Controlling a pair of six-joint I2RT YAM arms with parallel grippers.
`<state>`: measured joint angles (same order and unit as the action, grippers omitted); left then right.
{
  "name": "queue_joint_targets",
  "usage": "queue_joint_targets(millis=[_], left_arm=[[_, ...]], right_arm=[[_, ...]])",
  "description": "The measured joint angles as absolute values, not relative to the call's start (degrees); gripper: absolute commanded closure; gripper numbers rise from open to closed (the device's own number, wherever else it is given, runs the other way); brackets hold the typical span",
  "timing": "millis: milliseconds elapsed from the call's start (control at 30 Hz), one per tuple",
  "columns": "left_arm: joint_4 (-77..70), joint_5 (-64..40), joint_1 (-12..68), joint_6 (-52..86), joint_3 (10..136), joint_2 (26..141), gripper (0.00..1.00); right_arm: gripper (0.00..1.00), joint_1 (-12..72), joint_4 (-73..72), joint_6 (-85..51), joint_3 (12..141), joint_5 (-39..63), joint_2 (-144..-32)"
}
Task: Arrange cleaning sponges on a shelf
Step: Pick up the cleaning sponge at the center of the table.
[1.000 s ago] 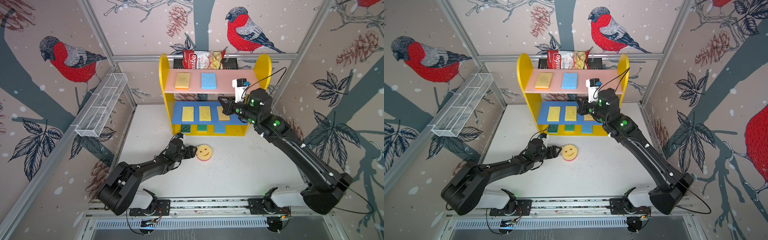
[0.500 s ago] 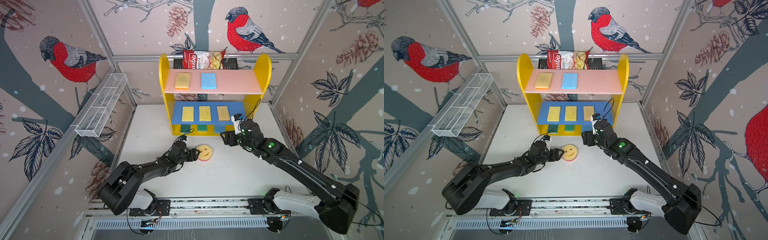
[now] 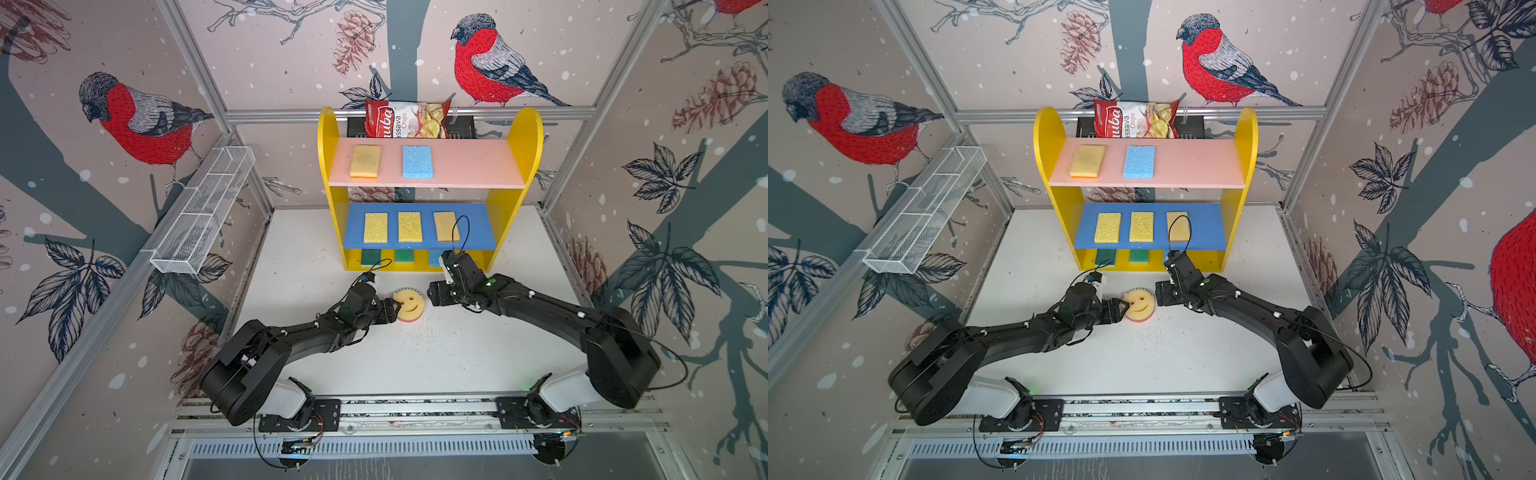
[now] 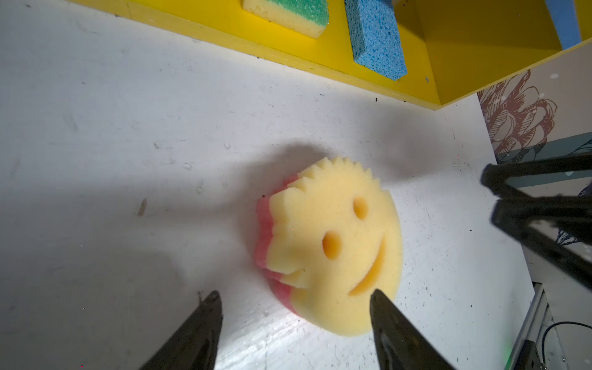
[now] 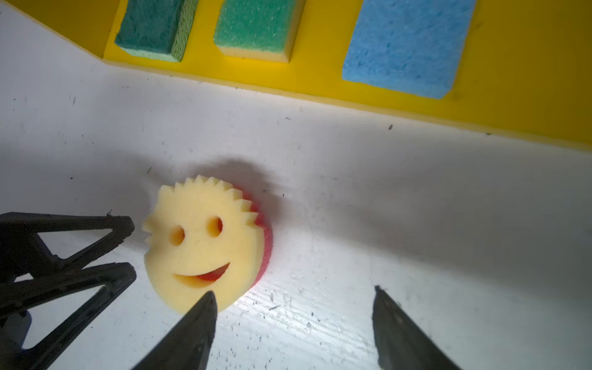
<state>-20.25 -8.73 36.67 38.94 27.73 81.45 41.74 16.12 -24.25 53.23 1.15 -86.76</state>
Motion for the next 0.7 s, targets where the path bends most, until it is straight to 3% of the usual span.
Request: queue_joint_targets(millis=[333, 567, 700], left_arm=[[-19.86, -9.06, 36.67, 38.7, 28.95, 84.49, 0.31], [-19.81, -10.48, 36.67, 38.68, 28.97, 85.52, 0.33], [-19.42, -10.48, 36.67, 38.54, 29.04, 83.96, 0.3]], right_arm=[[0.54, 44.05, 10.68, -26.33, 55.29, 8.45, -97.86], [0.85, 44.16, 7.68, -27.29, 55.35, 10.87, -100.01], [0.94, 44.16, 7.51, -28.1, 55.13, 10.9, -99.68]])
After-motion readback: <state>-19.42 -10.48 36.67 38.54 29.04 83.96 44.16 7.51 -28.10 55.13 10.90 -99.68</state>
